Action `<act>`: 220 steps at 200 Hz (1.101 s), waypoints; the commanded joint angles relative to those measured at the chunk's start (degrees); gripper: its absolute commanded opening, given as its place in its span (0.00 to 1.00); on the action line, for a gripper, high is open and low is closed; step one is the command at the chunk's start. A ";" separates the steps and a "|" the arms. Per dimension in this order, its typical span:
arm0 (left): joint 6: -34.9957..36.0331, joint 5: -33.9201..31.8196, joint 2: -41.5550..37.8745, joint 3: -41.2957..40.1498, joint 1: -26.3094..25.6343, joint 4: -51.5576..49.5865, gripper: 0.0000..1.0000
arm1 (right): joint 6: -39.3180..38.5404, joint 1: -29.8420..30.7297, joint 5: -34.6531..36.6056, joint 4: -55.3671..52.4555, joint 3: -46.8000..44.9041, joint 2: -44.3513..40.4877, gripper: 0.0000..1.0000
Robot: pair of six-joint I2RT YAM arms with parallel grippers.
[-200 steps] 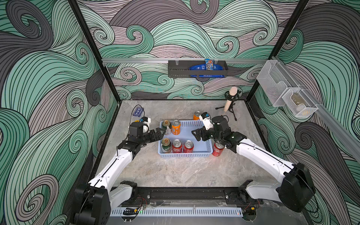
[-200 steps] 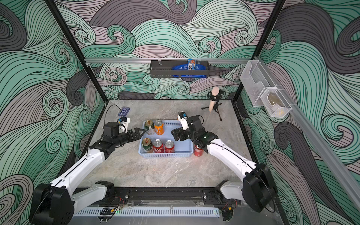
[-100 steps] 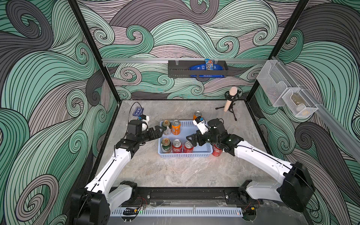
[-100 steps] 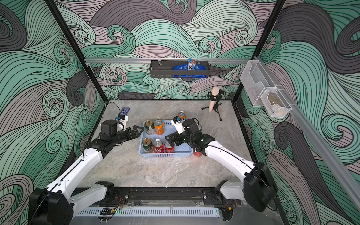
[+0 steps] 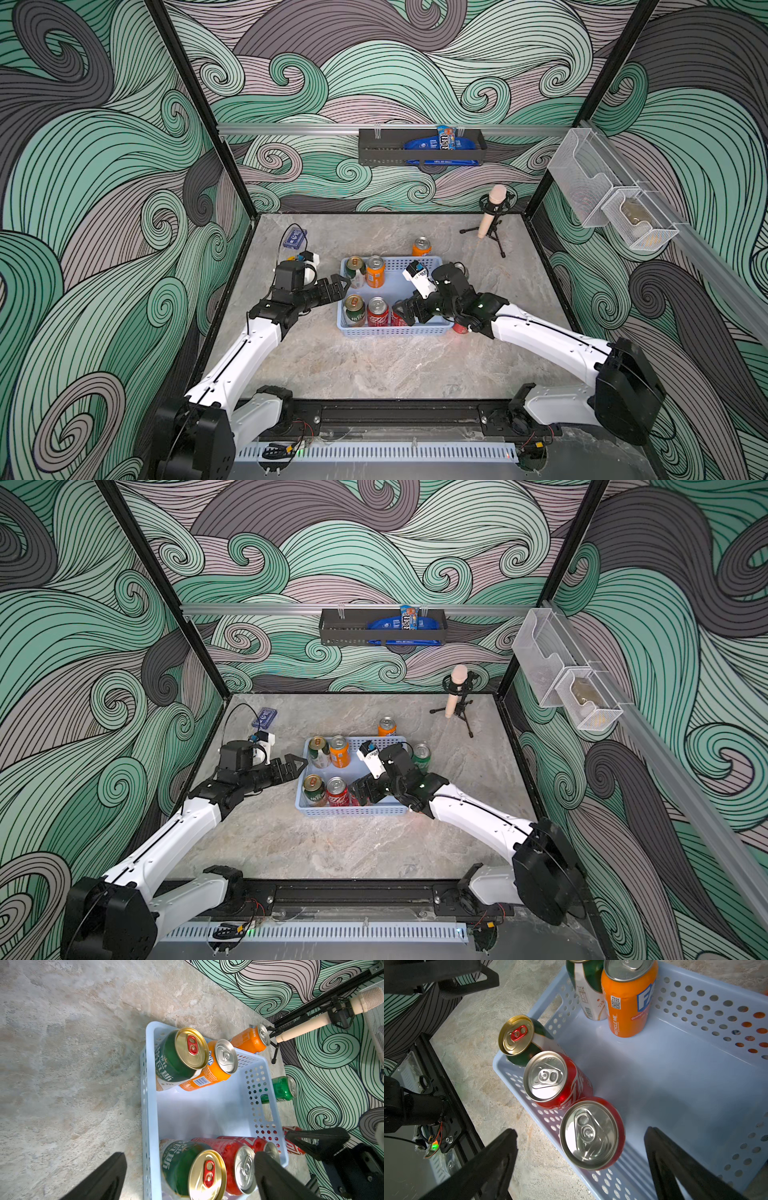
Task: Take out the drinks from the basket
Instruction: Pick up the drink from the basket.
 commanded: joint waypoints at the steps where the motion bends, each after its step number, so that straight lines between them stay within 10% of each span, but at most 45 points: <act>1: 1.25 -0.87 -0.43 0.57 0.26 -0.27 0.98 | -0.99 0.63 1.64 -0.17 -0.82 1.36 0.94; 220: 0.63 -0.17 -0.48 0.15 0.26 0.01 0.98 | 0.18 2.21 4.52 -0.03 -1.59 8.13 0.91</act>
